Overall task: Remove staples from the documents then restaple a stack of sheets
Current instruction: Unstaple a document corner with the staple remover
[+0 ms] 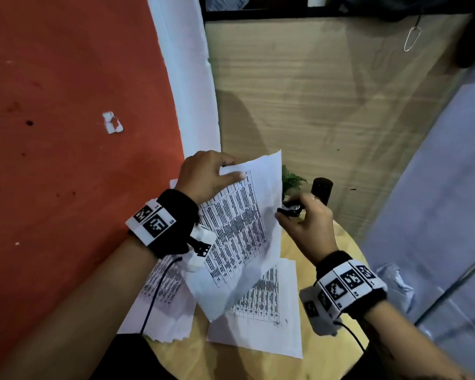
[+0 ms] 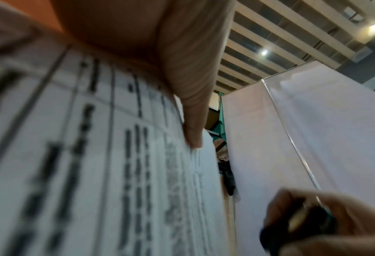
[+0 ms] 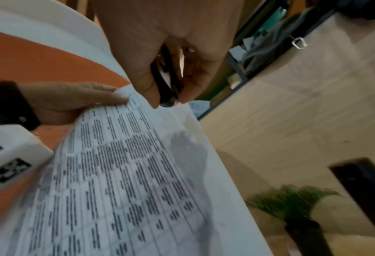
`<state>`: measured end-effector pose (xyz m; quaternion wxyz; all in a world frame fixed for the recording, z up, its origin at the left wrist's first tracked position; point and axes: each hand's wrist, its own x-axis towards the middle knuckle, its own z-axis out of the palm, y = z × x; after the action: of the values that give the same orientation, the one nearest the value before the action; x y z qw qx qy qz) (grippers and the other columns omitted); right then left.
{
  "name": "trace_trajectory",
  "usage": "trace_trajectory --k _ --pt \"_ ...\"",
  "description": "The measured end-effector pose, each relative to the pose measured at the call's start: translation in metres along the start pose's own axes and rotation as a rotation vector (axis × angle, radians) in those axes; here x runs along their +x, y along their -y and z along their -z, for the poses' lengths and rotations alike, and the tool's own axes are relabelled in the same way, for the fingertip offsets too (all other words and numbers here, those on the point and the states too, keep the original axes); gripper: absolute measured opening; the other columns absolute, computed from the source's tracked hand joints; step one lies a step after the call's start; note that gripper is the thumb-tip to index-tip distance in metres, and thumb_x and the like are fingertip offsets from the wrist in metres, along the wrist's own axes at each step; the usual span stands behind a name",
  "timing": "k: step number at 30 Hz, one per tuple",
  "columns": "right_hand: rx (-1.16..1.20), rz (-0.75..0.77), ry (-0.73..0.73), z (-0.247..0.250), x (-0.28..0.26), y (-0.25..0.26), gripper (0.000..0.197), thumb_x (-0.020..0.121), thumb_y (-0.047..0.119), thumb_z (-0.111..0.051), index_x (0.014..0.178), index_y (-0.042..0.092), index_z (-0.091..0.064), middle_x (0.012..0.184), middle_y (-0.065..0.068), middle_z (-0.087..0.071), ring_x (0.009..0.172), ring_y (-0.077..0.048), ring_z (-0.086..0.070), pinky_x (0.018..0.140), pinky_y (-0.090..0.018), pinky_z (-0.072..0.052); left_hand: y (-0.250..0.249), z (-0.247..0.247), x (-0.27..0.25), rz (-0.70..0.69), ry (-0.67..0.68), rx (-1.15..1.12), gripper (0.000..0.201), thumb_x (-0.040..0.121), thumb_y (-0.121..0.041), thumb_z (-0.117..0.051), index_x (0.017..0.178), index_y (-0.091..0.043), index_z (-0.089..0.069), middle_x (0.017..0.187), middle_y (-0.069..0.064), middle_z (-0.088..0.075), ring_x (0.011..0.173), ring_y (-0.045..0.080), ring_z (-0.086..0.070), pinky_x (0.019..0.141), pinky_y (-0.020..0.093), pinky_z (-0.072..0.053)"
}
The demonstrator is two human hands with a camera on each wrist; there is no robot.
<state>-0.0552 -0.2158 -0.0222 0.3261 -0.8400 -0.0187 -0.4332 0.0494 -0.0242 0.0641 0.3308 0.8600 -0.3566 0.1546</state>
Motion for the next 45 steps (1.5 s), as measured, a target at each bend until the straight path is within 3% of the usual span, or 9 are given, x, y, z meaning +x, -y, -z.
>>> trace_trajectory --k 4,10,15,20,27,31,34,38,45 --pt "-0.145 -0.212 0.153 -0.002 -0.016 -0.030 0.026 0.068 0.011 -0.080 0.087 0.004 -0.064 0.085 -0.010 -0.067 0.079 -0.027 -0.062 0.066 -0.021 -0.036 0.015 -0.005 -0.002 0.035 0.018 -0.027 0.070 0.060 -0.076 -0.049 0.070 -0.009 -0.065 0.057 0.014 -0.056 0.056 0.027 -0.049 0.057 0.036 -0.041" --pt "0.265 -0.490 0.216 0.009 -0.011 -0.020 0.028 0.066 0.008 -0.082 0.083 0.017 -0.061 0.086 0.003 -0.065 0.073 -0.009 -0.060 0.061 -0.015 -0.047 0.023 -0.013 -0.009 0.064 -0.054 -0.016 0.076 0.053 -0.079 -0.054 0.056 -0.004 -0.056 0.052 0.020 -0.049 0.049 0.022 -0.039 0.052 0.030 -0.028" --pt "0.668 -0.626 0.406 0.007 0.002 -0.004 0.034 0.065 -0.008 -0.077 0.091 0.012 -0.069 0.133 0.009 -0.043 0.102 -0.014 -0.060 0.058 -0.020 -0.050 0.025 -0.021 -0.013 -0.024 -0.039 -0.117 0.079 0.052 -0.080 -0.060 0.051 -0.002 -0.047 0.051 0.015 -0.039 0.050 0.016 -0.030 0.052 0.031 -0.022" --pt "0.770 -0.581 0.546 0.002 0.011 0.003 0.040 0.061 -0.016 -0.074 0.095 0.004 -0.065 0.094 -0.006 -0.071 0.082 -0.017 -0.068 0.075 -0.028 -0.054 0.030 -0.022 -0.018 -0.078 -0.058 -0.121 0.083 0.057 -0.086 -0.053 0.048 -0.003 -0.044 0.048 0.013 -0.037 0.049 0.017 -0.030 0.050 0.031 -0.023" --pt "0.799 -0.673 0.360 0.013 0.020 -0.006 0.033 0.066 -0.010 -0.071 0.089 0.012 -0.064 0.074 0.003 -0.072 0.064 -0.009 -0.065 0.054 -0.016 -0.049 0.084 -0.005 -0.045 0.247 -0.034 -0.523 0.035 0.055 -0.038 -0.083 0.058 -0.013 -0.058 0.048 -0.015 -0.054 0.055 -0.001 -0.045 0.056 0.020 -0.033" --pt "0.913 -0.766 0.293 0.005 0.014 -0.015 0.024 0.075 -0.004 -0.064 0.087 0.016 -0.061 0.072 0.008 -0.071 0.065 -0.003 -0.065 0.053 -0.014 -0.047 0.110 -0.027 -0.078 0.514 0.062 -1.000 0.091 0.024 -0.054 -0.091 0.099 -0.017 -0.055 0.078 -0.011 -0.073 0.075 0.005 -0.067 0.060 0.019 -0.049" --pt "0.978 -0.857 0.258 -0.012 0.006 -0.019 0.016 0.082 0.001 -0.059 0.090 0.014 -0.063 0.077 0.005 -0.072 0.071 -0.004 -0.065 0.050 -0.011 -0.044 0.102 -0.051 -0.091 0.531 0.148 -0.989 0.086 0.028 -0.047 -0.093 0.102 -0.017 -0.060 0.088 -0.008 -0.075 0.080 0.002 -0.069 0.064 0.015 -0.053" --pt "1.026 -0.947 0.210 -0.028 -0.001 -0.033 0.015 0.084 0.000 -0.057 0.096 0.007 -0.063 0.077 0.001 -0.072 0.074 -0.009 -0.068 0.050 -0.013 -0.046 0.121 -0.063 -0.089 0.618 -0.062 -0.866 0.023 0.077 0.003 -0.069 0.090 -0.014 -0.062 0.084 -0.004 -0.074 0.065 -0.002 -0.067 0.059 0.012 -0.051" --pt "0.695 -1.192 0.054 -0.058 -0.074 -0.122 0.028 0.086 0.013 -0.065 0.109 0.003 -0.053 0.093 -0.006 -0.065 0.095 -0.020 -0.061 0.065 -0.026 -0.049 0.219 -0.036 -0.089 0.759 -0.010 -0.518 0.019 0.083 0.013 -0.059 0.092 -0.004 -0.060 0.078 -0.002 -0.067 0.058 -0.006 -0.061 0.057 0.011 -0.050"
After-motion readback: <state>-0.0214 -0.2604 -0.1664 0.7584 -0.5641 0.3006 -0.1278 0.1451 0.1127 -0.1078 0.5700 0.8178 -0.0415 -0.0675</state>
